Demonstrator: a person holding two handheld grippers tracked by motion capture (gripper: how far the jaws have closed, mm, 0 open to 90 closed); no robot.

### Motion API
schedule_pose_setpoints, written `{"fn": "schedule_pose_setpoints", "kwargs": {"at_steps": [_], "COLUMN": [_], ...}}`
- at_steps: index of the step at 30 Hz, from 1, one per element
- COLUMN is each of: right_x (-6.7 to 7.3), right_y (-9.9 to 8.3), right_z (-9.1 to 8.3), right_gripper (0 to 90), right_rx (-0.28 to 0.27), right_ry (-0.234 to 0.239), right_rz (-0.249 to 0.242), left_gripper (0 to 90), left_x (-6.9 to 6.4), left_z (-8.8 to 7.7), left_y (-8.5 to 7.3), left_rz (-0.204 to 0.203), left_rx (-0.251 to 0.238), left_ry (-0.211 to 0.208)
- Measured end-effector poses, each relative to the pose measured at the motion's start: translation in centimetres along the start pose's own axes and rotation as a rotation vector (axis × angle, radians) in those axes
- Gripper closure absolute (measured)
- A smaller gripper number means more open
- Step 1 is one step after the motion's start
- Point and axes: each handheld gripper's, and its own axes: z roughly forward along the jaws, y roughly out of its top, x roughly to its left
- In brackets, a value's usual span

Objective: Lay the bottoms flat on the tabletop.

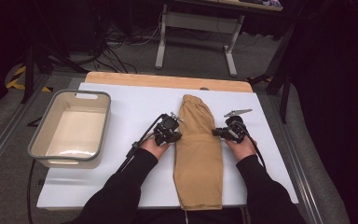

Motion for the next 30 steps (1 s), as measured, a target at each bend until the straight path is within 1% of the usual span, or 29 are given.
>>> {"fn": "schedule_pose_setpoints", "kwargs": {"at_steps": [3, 7, 9, 11, 14, 15, 18, 19, 20, 21, 23, 24, 26, 28, 29, 30], "right_x": [0.4, 0.7, 1.1, 1.4, 1.8, 1.9, 2.3, 2.4, 2.4, 2.4, 2.5, 2.5, 2.5, 2.5, 2.4, 2.4], "right_y": [0.0, -0.4, -0.6, -0.9, -1.3, -1.4, -1.8, -1.9, -2.0, -2.0, -1.9, -1.8, -1.5, -1.1, -0.9, -0.7], "right_z": [-0.3, -0.7, -0.9, -1.1, -1.4, -1.5, -1.8, -1.9, -1.9, -1.9, -2.0, -2.2, -2.5, -2.8, -3.0, -3.1], "right_gripper": [83.0, 83.1, 83.1, 83.1, 83.0, 83.0, 82.6, 82.1, 81.4, 80.0, 74.2, 71.2, 64.1, 55.9, 52.3, 49.7], "right_rx": [0.010, 0.028, 0.038, 0.045, 0.060, 0.063, 0.072, 0.073, 0.075, 0.077, 0.075, 0.072, 0.045, 0.014, -0.006, -0.019], "right_ry": [0.021, 0.072, 0.088, 0.100, 0.117, 0.122, 0.126, 0.126, 0.125, 0.121, 0.100, 0.087, 0.058, 0.031, 0.023, 0.016], "right_rz": [-0.010, 0.005, 0.000, -0.006, -0.011, -0.013, -0.029, -0.031, -0.031, -0.032, -0.047, -0.054, -0.077, -0.096, -0.099, -0.105], "left_gripper": [87.6, 87.6, 87.6, 87.6, 87.5, 87.5, 87.2, 86.8, 85.8, 83.9, 80.1, 76.3, 67.4, 60.1, 56.6, 55.3], "left_x": [0.0, -0.1, -0.3, -0.6, -1.0, -1.1, -1.3, -1.3, -1.4, -1.4, -1.2, -1.1, -0.8, -0.6, -0.4, -0.3], "left_z": [-0.5, -1.3, -1.5, -1.8, -2.1, -2.2, -2.4, -2.4, -2.4, -2.5, -2.6, -2.8, -3.0, -3.3, -3.3, -3.4], "left_y": [-0.4, -1.0, -1.3, -1.6, -2.0, -2.1, -2.4, -2.4, -2.4, -2.4, -2.3, -2.2, -2.0, -1.7, -1.5, -1.3], "left_rz": [0.011, -0.008, 0.000, 0.010, 0.012, 0.025, 0.011, 0.023, 0.029, 0.023, 0.030, 0.028, 0.027, 0.022, 0.015, 0.009], "left_rx": [0.001, 0.006, 0.012, 0.021, 0.035, 0.036, 0.039, 0.040, 0.038, 0.031, 0.020, 0.012, -0.009, -0.031, -0.039, -0.043], "left_ry": [-0.020, -0.052, -0.059, -0.065, -0.084, -0.086, -0.102, -0.099, -0.085, -0.060, -0.040, -0.032, -0.007, 0.029, 0.032, 0.032]}}
